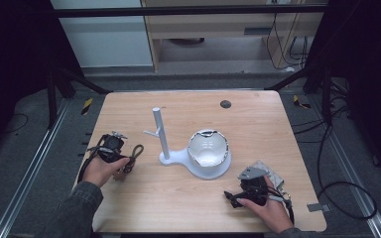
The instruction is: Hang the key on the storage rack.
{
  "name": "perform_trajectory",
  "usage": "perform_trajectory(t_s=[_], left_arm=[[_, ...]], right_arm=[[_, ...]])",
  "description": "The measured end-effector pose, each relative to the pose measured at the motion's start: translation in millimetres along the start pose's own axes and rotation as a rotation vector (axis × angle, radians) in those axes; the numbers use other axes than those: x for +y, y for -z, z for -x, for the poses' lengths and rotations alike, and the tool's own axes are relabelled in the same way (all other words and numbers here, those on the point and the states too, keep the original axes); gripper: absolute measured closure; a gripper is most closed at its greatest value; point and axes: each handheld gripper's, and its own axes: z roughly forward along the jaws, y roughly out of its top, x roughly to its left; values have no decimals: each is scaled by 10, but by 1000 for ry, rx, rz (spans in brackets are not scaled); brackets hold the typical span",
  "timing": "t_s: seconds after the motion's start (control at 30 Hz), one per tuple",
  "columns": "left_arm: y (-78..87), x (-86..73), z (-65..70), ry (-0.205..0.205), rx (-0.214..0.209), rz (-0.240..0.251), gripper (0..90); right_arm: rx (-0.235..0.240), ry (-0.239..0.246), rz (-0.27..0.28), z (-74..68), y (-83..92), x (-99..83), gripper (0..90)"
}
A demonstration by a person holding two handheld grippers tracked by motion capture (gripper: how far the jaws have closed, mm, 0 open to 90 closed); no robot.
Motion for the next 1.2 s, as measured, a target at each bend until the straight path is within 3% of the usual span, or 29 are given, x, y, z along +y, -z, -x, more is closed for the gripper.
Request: perform_trajectory(t_s=[0.43, 0.6, 0.83, 1.2], left_arm=[[-178, 9, 15, 13, -42, -52, 517], [-241, -26, -17, 17, -44, -74, 535], [-276, -47, -3, 27, -59, -73, 586], [-285, -53, -6, 5, -54, -73, 653]], right_arm=[[0, 2, 1, -1, 5, -6, 5], [0, 7, 1, 1, 7, -9, 5], [0, 7, 1, 0, 9, -11, 4], [0, 4, 2, -5, 12, -14, 4]])
